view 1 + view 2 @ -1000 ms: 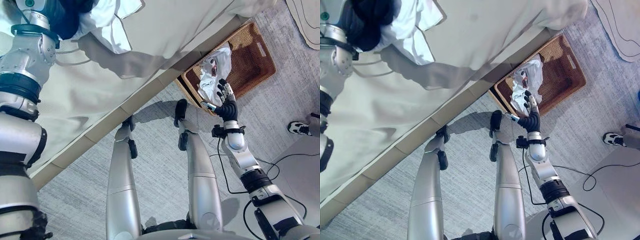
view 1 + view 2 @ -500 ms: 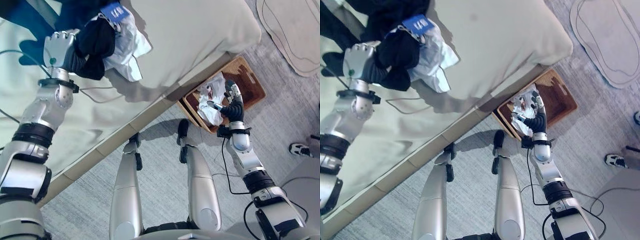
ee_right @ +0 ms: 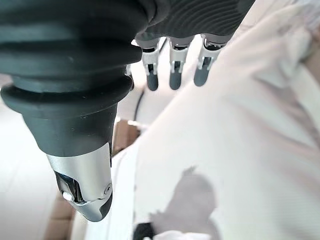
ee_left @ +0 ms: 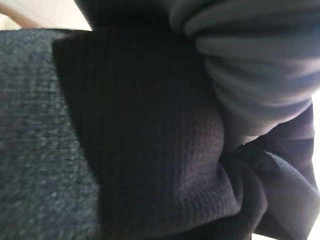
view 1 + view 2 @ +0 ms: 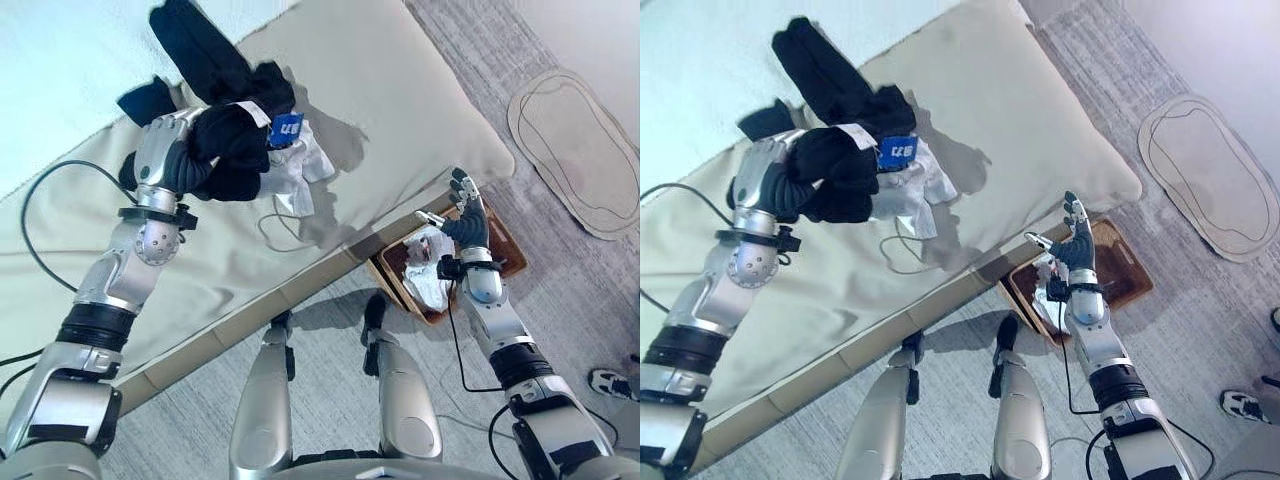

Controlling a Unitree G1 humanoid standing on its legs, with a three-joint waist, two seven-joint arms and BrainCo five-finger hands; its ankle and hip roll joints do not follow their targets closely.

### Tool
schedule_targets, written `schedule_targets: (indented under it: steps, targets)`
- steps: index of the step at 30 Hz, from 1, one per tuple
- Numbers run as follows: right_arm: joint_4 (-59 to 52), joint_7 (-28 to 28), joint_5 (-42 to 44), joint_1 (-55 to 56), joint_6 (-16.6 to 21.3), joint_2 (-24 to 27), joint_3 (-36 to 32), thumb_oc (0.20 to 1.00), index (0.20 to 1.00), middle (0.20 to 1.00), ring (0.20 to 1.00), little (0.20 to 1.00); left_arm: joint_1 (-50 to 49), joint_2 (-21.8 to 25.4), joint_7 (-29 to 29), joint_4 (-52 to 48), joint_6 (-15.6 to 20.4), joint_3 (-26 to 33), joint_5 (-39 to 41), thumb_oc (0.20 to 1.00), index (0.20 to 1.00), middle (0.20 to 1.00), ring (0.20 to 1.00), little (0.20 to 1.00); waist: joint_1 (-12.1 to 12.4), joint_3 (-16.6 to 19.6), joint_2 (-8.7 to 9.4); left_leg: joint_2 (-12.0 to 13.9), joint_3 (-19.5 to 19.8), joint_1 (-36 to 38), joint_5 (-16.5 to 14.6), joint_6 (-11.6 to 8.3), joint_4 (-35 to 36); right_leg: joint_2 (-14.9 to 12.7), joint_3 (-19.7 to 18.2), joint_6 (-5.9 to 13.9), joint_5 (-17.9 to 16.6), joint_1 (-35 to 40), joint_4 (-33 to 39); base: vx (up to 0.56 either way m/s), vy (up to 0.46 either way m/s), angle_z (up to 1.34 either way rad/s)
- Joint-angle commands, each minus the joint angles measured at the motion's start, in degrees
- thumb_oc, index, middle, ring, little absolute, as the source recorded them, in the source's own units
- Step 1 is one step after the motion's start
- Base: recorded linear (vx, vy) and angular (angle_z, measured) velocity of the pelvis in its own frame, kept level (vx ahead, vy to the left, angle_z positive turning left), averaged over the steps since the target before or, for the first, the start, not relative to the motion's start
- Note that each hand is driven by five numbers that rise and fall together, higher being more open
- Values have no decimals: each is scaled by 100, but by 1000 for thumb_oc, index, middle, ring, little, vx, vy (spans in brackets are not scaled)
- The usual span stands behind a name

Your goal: Pick up clothes into the bucket

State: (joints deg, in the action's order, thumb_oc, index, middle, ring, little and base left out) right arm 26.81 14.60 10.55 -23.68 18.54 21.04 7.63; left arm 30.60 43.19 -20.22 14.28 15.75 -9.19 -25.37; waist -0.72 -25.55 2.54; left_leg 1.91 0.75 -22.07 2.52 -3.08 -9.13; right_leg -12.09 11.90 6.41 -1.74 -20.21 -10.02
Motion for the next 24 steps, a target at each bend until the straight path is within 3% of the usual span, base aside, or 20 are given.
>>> schedule_targets:
  steps: [1, 9, 18, 24]
  targets:
    - [-12, -113, -216, 173, 101, 93, 30, 1000, 1000, 1000, 1000, 1000, -200, -202, 59, -489, 488, 376, 590, 200, 200, 200, 200, 200, -41, 871, -59, 76, 149, 12, -84, -158, -19, -317, -166, 444, -368, 417, 443, 58, -30, 0]
    - [58, -313, -224, 240, 32, 120, 85, 1000, 1000, 1000, 1000, 1000, -545, -373, 548, -1426, 1091, 683, 2514, 200, 200, 200, 200, 200, 53, 1214, -126, 133, 160, 630, -133, -169, 215, -252, -88, 429, -290, 993, 596, 58, -22, 3]
    - [-79, -487, -251, 397, 1, 85, 221, 1000, 1000, 1000, 1000, 1000, -267, -424, 870, -1913, 1182, 594, 3260, 200, 200, 200, 200, 200, 67, 1556, -137, 162, 122, 1094, -131, -181, 407, -189, 26, 428, -284, 1451, 811, 53, -26, 0]
    - [-729, -1071, -197, 431, 4, 312, 590, 1000, 1000, 1000, 1000, 1000, 57, -687, 1819, -2378, 1194, 5, 4618, 200, 200, 200, 200, 200, 40, 1829, -139, 186, 87, 1456, -92, -196, 634, -116, 60, 433, -275, 1742, 947, 43, -21, 0]
